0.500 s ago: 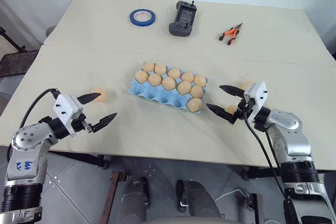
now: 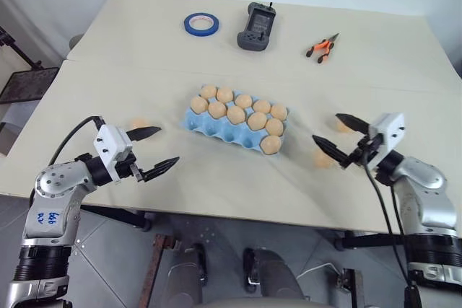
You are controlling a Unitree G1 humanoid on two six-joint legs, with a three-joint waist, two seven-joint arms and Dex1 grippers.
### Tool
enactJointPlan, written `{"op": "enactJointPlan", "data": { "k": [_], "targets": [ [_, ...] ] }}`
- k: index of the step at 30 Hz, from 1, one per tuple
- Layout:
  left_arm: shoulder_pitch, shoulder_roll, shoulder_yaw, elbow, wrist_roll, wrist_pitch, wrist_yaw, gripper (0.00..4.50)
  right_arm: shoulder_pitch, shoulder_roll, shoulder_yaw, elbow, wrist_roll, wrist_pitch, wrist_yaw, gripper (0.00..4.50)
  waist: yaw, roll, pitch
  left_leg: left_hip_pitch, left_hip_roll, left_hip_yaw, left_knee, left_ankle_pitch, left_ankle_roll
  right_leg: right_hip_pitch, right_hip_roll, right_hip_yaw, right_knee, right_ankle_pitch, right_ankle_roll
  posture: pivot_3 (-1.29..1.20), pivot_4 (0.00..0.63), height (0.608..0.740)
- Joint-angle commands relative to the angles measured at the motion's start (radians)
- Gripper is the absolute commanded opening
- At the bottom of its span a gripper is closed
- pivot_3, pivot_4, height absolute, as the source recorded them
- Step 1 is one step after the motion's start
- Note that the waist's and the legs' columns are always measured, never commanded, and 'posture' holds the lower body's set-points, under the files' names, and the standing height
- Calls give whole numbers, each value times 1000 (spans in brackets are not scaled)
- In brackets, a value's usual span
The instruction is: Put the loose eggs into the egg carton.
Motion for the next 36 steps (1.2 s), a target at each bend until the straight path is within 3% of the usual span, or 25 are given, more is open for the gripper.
{"op": "enactJointPlan", "data": {
  "k": [1,9,14,18,28,31,36],
  "targets": [
    [-46,-39,-84,3,33,-38,-32,4477,103,-26,-150,-62,34,-20,-51,4500,7,1,-1,0,0,0,1,0,0,1,0,0,0,0,0,0,150,740],
    [-138,-107,-202,123,110,-109,-76,4477,299,31,-256,-125,40,-70,-105,4500,-4,4,-2,1,1,0,6,-1,2,3,2,1,0,1,2,0,150,740],
    [-217,-164,-241,199,118,-139,-109,4477,366,88,-226,-137,34,-80,-128,4500,0,6,-3,1,1,0,8,-1,3,4,1,1,0,2,3,0,150,740],
    [-232,-171,-243,222,114,-157,-140,4477,300,66,-186,-85,16,-62,-135,4500,-10,7,-4,1,1,1,8,-1,4,3,1,2,0,3,4,0,150,740],
    [-228,-182,-230,231,112,-178,-144,4477,54,-30,-107,288,-57,-113,-43,4500,0,8,-4,0,0,0,9,2,9,3,1,1,1,3,3,0,150,740],
    [-227,-184,-220,232,111,-187,-135,4500,34,-35,-96,343,-65,-140,-25,3870,1,8,-4,0,0,0,9,2,9,3,1,1,1,3,4,0,150,740],
    [-219,-180,-195,234,105,-191,-119,4500,32,-16,-92,312,-45,-156,-17,2159,-2,8,-4,0,0,0,10,2,9,3,1,1,3,3,4,0,150,740]
  ]
}}
